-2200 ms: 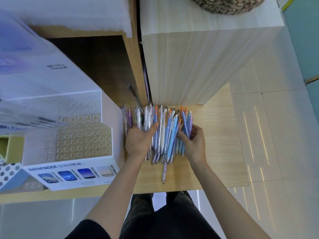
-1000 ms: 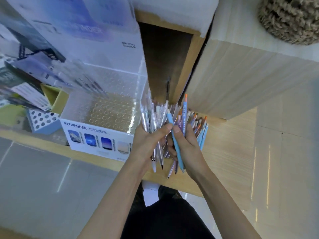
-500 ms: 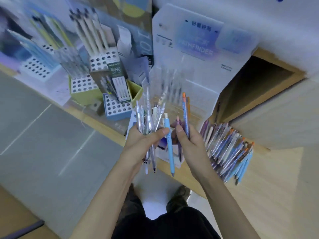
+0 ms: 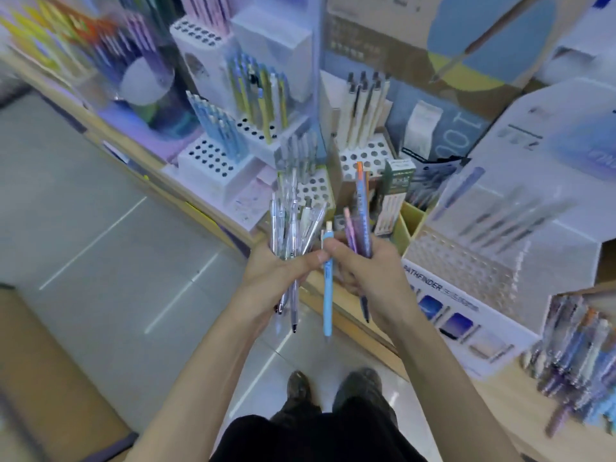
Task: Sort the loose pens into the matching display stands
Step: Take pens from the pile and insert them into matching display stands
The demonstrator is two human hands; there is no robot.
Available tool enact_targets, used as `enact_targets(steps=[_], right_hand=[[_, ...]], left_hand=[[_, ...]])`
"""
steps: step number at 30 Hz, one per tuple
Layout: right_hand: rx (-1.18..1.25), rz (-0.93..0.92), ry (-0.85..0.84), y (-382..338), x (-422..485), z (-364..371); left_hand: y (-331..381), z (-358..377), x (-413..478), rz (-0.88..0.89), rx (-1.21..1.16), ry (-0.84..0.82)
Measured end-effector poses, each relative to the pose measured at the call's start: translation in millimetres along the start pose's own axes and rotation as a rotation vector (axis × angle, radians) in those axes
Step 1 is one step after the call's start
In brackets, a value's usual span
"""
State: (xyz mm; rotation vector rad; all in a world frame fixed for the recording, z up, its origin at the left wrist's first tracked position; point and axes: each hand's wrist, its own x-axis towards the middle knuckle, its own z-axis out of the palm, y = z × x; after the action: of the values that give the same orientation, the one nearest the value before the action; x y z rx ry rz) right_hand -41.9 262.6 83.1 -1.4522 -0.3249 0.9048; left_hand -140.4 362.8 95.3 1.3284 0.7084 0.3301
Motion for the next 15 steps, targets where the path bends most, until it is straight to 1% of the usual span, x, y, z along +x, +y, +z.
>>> enact_targets(steps=[4, 6, 9, 12, 15], right_hand=[[-0.025, 0.011, -0.093, -16.0, 26.4, 35.5], [-0.083, -0.022, -0.091, -24.3, 39.2, 53.4], [-0.111, -0.093, -0.018, -36.1, 63.5, 78.9], [-0.238, -0.219, 0.091, -39.4, 99.0, 100.4], [-0.329, -0.284, 0.173, -42.0, 136.9, 123.0]], left_hand=[[9.8, -40.1, 17.6, -0.015, -0.002, 0.064], [13.0, -57.7, 27.6, -0.027, -0.023, 0.119], [16.9, -86.1, 46.1, -0.039, -0.035, 0.204], [17.4, -119.2, 69.5, -0.051, -0.035, 0.288], [21.6, -151.5, 94.1, -0.076, -0.056, 0.367]])
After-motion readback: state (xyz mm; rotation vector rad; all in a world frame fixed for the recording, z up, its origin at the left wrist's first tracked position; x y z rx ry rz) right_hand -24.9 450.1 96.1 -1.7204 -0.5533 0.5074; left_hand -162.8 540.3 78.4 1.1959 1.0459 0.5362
